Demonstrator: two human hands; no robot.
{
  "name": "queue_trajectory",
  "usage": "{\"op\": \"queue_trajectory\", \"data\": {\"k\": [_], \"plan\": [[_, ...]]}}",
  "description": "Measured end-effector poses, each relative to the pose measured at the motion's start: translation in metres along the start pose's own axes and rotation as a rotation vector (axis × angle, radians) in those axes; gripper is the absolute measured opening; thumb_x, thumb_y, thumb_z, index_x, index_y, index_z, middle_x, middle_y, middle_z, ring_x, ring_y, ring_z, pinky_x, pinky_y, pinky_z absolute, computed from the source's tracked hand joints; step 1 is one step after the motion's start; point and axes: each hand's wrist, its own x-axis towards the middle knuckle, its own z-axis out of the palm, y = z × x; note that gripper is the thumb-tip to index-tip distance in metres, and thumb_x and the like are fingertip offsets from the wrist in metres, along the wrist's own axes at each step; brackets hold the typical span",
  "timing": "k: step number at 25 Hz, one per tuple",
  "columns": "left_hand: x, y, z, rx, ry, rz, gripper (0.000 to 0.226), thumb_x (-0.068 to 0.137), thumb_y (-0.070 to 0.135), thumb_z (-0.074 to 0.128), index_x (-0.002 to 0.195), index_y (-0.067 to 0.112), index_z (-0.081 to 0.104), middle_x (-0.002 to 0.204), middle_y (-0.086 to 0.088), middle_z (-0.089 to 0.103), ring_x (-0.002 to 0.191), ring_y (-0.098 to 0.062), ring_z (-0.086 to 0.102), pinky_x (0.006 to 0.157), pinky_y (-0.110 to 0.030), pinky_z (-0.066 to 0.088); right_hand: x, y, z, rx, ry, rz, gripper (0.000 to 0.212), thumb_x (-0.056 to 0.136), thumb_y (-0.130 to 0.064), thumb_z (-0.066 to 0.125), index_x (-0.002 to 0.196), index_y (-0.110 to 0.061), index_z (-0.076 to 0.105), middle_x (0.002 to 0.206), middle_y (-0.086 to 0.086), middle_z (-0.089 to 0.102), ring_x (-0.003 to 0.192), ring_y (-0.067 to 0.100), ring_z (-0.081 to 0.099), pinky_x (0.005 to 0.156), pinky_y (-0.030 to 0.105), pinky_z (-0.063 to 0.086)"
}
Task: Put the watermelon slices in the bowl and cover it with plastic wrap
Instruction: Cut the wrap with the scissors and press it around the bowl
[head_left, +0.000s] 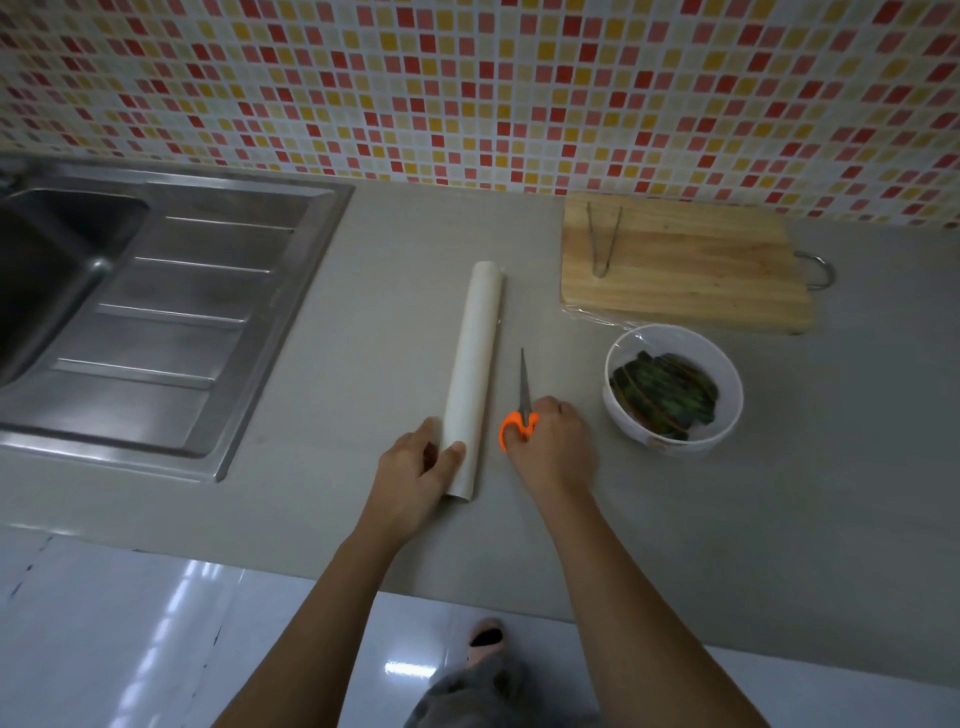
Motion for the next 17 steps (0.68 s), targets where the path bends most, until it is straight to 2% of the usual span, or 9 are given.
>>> {"op": "queue_trajectory", "data": {"k": [2, 6, 7, 10, 12, 14, 16, 17], "plan": [[-0.004, 0.003, -0.001, 0.078, 0.006, 0.012, 0.051, 0.094, 0.035, 0.052, 0.136, 0.007, 0.045, 0.100, -0.011, 0.062, 0.093, -0.027, 0.058, 0.086, -0.035, 0.045, -0.002, 0.001, 0.001, 0.034, 0.008, -0.014, 0.027, 0.081, -0.031, 0.053, 0.095, -0.010, 0.058, 0.101, 0.012, 0.060, 0.096, 0.034, 0.056, 0.072, 0.038, 0.046], [-0.006, 0.005, -0.004, 0.462, -0.011, 0.061, 0.041, 0.099, 0.036, 0.036, 0.126, 0.007, 0.048, 0.104, -0.015, 0.063, 0.098, -0.035, 0.055, 0.085, -0.041, 0.042, -0.007, 0.007, 0.002, 0.073, 0.015, -0.073, 0.026, 0.083, -0.029, 0.052, 0.099, -0.009, 0.059, 0.103, 0.013, 0.060, 0.098, 0.033, 0.054, 0.073, 0.039, 0.043], [-0.006, 0.006, -0.004, 0.498, -0.034, 0.031, 0.043, 0.100, 0.037, 0.032, 0.128, 0.007, 0.046, 0.107, -0.015, 0.062, 0.099, -0.035, 0.053, 0.086, -0.043, 0.043, -0.009, 0.008, 0.002, 0.055, 0.013, -0.091, 0.026, 0.084, -0.029, 0.052, 0.100, -0.010, 0.058, 0.104, 0.012, 0.059, 0.099, 0.032, 0.053, 0.074, 0.039, 0.043], [-0.014, 0.013, 0.002, 0.410, -0.081, -0.065, 0.053, 0.100, 0.038, 0.028, 0.142, 0.005, 0.031, 0.124, -0.017, 0.054, 0.111, -0.036, 0.049, 0.092, -0.046, 0.042, -0.016, 0.010, -0.004, -0.018, 0.032, -0.165, 0.025, 0.086, -0.031, 0.049, 0.102, -0.015, 0.058, 0.105, 0.010, 0.056, 0.102, 0.030, 0.050, 0.073, 0.038, 0.042], [-0.018, 0.020, 0.003, 0.535, -0.040, -0.100, 0.064, 0.098, 0.047, 0.025, 0.147, 0.005, 0.024, 0.131, -0.016, 0.051, 0.115, -0.035, 0.049, 0.092, -0.046, 0.042, -0.022, 0.010, -0.015, 0.059, 0.086, -0.210, 0.024, 0.083, -0.030, 0.050, 0.101, -0.017, 0.059, 0.100, 0.009, 0.057, 0.099, 0.031, 0.052, 0.071, 0.037, 0.043], [-0.019, 0.033, 0.006, 0.680, 0.157, 0.012, 0.079, 0.091, 0.056, 0.022, 0.145, -0.001, 0.028, 0.123, -0.018, 0.055, 0.104, -0.037, 0.053, 0.081, -0.045, 0.044, -0.023, 0.015, -0.034, 0.197, 0.199, -0.222, 0.025, 0.080, -0.025, 0.054, 0.102, -0.017, 0.061, 0.096, 0.009, 0.058, 0.095, 0.030, 0.056, 0.071, 0.037, 0.045], [-0.013, 0.059, 0.028, 0.515, 0.272, 0.270, 0.076, 0.089, 0.052, 0.030, 0.139, -0.005, 0.038, 0.114, -0.021, 0.057, 0.098, -0.037, 0.053, 0.080, -0.042, 0.044, -0.007, 0.036, -0.064, 0.333, 0.400, -0.148, 0.025, 0.080, -0.020, 0.057, 0.104, -0.015, 0.061, 0.098, 0.009, 0.060, 0.095, 0.029, 0.058, 0.076, 0.035, 0.044], [-0.004, 0.078, 0.048, 0.369, 0.232, 0.328, 0.069, 0.091, 0.048, 0.035, 0.136, -0.004, 0.041, 0.114, -0.019, 0.056, 0.101, -0.033, 0.051, 0.086, -0.037, 0.041, 0.009, 0.056, -0.084, 0.403, 0.505, -0.088, 0.024, 0.082, -0.019, 0.057, 0.104, -0.013, 0.061, 0.100, 0.011, 0.060, 0.095, 0.028, 0.058, 0.079, 0.034, 0.044]]}}
